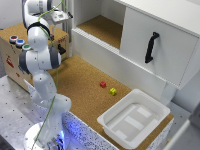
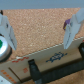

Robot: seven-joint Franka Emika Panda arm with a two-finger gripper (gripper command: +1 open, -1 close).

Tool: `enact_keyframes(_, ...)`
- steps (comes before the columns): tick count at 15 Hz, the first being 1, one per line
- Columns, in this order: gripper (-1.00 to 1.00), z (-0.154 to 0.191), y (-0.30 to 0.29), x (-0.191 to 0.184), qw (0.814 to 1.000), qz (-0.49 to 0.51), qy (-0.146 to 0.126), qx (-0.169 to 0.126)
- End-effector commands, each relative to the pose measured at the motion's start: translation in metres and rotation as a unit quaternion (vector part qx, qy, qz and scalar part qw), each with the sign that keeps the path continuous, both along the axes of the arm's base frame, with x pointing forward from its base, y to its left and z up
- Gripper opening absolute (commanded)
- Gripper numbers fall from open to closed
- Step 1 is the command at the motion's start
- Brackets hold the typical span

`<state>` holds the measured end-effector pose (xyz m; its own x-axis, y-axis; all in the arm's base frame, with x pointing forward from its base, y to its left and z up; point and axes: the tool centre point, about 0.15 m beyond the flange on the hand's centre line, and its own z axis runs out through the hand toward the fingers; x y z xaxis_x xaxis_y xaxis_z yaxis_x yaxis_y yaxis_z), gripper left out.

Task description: Move the green light switch to turn on the green light

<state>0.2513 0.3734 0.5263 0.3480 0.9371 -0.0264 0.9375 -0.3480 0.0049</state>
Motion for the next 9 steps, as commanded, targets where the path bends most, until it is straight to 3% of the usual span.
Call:
enact_keyframes(1, 1.0, 0.011, 0.035, -0.061, 0.996, -0.084, 0.03, -0.005)
enact_keyframes(6, 1.0, 0.006, 0.071, -0.1, 0.996, -0.083, 0.026, 0.01)
enact_keyframes(7, -1.0, 0.002, 0.076, -0.102, 0.997, -0.079, 0.024, 0.008)
enact_keyframes(9, -1.0, -0.002, 0.083, -0.102, 0.997, -0.073, 0.014, 0.008)
